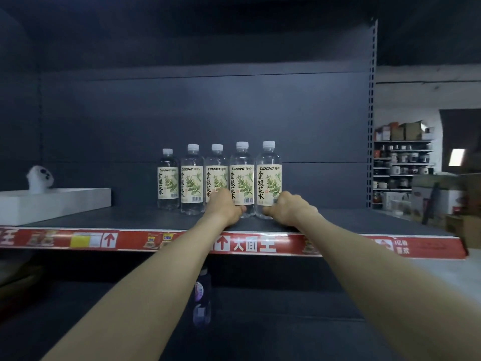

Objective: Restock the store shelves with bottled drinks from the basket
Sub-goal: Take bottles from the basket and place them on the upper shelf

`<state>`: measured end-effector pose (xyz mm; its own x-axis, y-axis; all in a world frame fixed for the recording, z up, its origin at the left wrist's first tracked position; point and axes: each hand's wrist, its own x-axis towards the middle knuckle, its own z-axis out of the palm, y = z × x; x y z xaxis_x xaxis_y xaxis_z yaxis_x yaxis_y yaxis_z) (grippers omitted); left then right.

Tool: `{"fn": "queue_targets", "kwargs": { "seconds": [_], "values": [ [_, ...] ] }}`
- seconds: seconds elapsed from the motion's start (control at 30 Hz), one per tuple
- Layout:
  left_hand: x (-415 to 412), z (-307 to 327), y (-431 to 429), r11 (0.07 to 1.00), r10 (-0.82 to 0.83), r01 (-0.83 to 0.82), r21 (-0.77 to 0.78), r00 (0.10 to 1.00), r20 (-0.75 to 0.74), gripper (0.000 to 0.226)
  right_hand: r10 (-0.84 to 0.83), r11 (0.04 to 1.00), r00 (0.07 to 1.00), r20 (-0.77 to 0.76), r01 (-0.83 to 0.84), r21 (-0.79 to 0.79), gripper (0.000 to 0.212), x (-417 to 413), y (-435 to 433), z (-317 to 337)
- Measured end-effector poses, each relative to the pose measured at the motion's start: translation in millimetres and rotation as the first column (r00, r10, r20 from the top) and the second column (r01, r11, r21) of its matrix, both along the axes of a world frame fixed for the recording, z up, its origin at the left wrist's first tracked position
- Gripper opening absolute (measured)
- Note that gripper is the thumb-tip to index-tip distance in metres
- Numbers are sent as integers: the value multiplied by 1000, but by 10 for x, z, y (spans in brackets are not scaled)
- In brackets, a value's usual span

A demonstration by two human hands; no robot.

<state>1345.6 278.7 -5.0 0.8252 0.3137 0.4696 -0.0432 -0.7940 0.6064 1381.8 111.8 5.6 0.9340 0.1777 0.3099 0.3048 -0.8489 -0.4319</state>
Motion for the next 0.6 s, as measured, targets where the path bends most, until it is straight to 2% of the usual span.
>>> {"fn": "queue_targets", "kwargs": {
  "seconds": [0.1, 0.3, 0.6],
  "values": [
    [58, -4, 14, 1000, 23, -22, 16, 999, -41, 19, -55, 997, 998, 15, 56, -58, 64, 24, 18, -11],
    [109, -25, -7, 993, 106, -104, 52, 993, -44, 32, -134, 967, 980, 144, 161, -196, 61, -67, 81, -81],
    [17, -25, 41, 996, 85, -83, 33, 995, -59, 31, -148, 978, 979, 138, 166, -125, 61, -79, 80, -87]
  ]
}}
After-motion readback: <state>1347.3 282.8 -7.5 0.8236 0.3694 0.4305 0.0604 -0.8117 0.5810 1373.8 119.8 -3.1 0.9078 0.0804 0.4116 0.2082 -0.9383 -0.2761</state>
